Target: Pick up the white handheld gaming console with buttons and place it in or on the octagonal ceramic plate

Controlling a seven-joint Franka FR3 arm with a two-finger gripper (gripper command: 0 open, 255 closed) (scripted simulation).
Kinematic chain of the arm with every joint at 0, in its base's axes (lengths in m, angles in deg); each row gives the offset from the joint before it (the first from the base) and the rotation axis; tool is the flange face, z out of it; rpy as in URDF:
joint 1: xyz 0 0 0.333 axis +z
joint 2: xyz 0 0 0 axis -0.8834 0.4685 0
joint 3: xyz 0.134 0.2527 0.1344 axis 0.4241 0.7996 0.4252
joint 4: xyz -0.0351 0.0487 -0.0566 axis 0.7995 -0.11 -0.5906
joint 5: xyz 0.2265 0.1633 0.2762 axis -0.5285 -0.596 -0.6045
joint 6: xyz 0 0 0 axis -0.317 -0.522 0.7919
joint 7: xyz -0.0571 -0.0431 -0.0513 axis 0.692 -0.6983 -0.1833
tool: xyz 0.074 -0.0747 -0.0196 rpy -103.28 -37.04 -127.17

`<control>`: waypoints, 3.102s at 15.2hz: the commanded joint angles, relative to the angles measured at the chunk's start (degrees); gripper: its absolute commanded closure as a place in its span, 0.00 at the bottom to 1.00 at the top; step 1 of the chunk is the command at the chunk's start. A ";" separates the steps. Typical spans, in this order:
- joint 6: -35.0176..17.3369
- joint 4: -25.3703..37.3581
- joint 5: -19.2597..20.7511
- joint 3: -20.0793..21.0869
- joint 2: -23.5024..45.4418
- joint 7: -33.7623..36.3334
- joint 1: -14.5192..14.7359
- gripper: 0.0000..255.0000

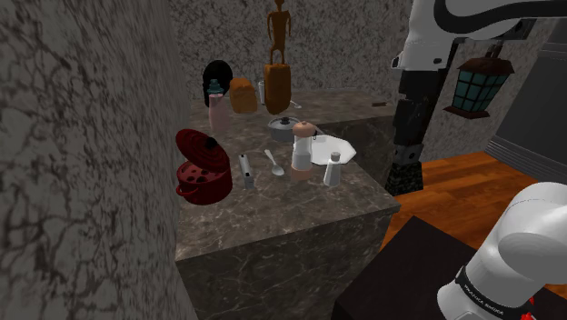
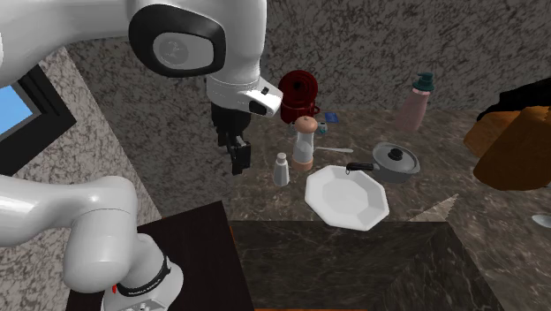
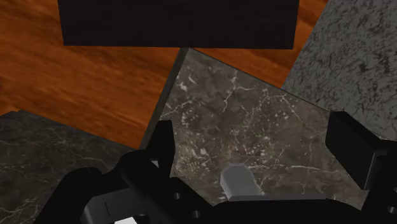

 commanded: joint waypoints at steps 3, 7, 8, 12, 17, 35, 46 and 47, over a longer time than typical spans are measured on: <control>-2.75 0.09 -1.60 2.61 2.04 3.55 0.32 0.00; -8.25 1.34 -4.06 7.68 7.18 10.51 0.73 0.00; -9.60 1.88 -4.48 8.90 8.67 12.25 0.79 0.00; -14.76 4.90 -5.31 13.57 15.34 19.25 0.79 0.00; -20.31 10.61 -4.04 18.85 25.04 28.44 0.39 0.00; -22.34 51.07 17.40 23.98 68.73 61.94 7.79 0.00; -27.28 48.22 17.98 22.50 70.80 62.61 8.74 0.00; -27.29 48.22 17.90 22.35 70.78 62.57 8.86 0.00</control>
